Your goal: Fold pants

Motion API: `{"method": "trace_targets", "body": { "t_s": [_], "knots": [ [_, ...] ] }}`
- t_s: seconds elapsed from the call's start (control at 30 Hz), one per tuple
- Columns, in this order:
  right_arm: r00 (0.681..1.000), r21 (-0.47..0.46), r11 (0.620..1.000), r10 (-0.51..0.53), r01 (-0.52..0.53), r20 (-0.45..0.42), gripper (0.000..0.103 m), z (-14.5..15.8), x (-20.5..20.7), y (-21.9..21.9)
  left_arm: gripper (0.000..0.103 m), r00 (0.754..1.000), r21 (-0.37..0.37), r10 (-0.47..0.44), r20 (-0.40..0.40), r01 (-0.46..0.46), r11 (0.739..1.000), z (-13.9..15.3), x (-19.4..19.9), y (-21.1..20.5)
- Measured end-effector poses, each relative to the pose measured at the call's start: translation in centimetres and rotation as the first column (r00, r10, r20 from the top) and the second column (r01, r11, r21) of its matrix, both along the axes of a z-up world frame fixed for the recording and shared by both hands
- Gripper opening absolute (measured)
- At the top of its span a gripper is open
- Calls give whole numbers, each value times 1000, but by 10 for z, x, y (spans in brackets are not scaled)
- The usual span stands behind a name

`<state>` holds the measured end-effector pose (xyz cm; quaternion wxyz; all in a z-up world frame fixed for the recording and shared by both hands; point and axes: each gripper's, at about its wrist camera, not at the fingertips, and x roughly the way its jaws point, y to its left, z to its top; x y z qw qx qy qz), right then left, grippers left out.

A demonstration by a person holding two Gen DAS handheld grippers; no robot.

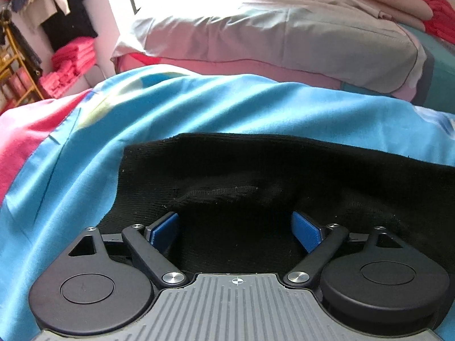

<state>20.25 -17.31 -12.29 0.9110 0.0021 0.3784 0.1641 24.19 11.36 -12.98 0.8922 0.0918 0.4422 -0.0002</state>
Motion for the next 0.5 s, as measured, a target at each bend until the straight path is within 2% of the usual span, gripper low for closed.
{"method": "trace_targets", "body": {
  "t_s": [0.03,0.1,0.13,0.17,0.2,0.27,0.37,0.43,0.5],
  "knots": [
    [1000,-57,998,4,-5,-24,33,-11,5,7,103,1000,9,4,0,-4,1000,0,1,-3],
    [999,-43,998,-45,46,24,31,-15,11,5,103,1000,24,15,-6,-15,1000,0,3,-7],
    [994,-38,994,-104,106,34,37,-9,12,4,103,1000,27,17,-13,-17,999,1,4,-8],
    [981,-40,982,-184,187,60,48,0,9,0,103,1000,27,16,-23,-15,1000,3,5,-7],
    [972,-23,975,-219,222,85,52,6,4,-5,103,999,26,16,-31,-15,1000,5,5,-6],
    [961,37,967,-254,251,111,53,20,-16,-24,103,999,21,32,-40,-31,999,12,5,-5],
    [915,-3,927,-371,376,158,53,28,-57,-52,103,1000,-33,29,0,-29,999,24,-3,-5],
    [875,-5,881,-469,473,122,53,21,-72,-73,103,1000,-29,13,-9,-14,999,20,0,-12],
    [857,-65,854,-515,515,29,56,-2,-67,-97,103,999,-1,12,-51,-12,1000,6,8,-20]
  ]
}}
